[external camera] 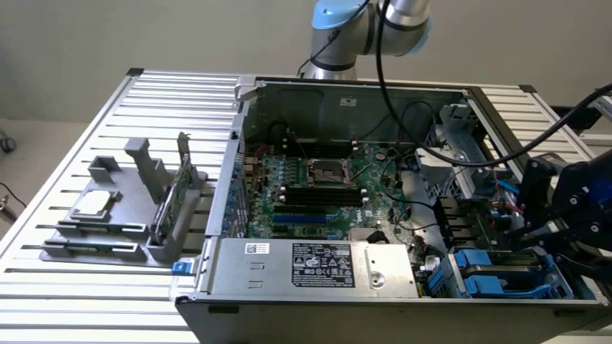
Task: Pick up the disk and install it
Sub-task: 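Insert the first disk wire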
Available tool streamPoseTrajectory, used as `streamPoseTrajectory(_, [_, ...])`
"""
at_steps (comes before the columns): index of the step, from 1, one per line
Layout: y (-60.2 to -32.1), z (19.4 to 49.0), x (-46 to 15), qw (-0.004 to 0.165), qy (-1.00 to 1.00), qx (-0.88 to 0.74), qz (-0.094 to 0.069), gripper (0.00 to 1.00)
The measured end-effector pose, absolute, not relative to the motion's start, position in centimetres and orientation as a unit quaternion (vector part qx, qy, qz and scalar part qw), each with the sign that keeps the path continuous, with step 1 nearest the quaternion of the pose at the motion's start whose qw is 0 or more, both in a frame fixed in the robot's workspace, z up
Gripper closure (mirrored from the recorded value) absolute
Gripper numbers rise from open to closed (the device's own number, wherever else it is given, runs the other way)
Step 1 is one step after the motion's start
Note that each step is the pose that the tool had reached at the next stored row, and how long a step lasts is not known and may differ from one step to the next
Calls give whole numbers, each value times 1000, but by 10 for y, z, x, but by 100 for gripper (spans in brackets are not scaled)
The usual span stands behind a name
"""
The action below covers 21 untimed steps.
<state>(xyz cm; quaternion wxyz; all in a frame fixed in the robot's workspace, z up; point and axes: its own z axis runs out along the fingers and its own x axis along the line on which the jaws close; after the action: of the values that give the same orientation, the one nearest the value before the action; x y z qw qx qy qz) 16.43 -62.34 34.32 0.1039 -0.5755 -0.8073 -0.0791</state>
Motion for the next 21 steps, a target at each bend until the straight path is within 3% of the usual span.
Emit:
streamPoseTrajectory(10, [-624, 344, 165, 100, -782, -611, -65, 82])
streamPoseTrajectory(21, [-624, 345, 165, 78, -764, -639, -43, 82])
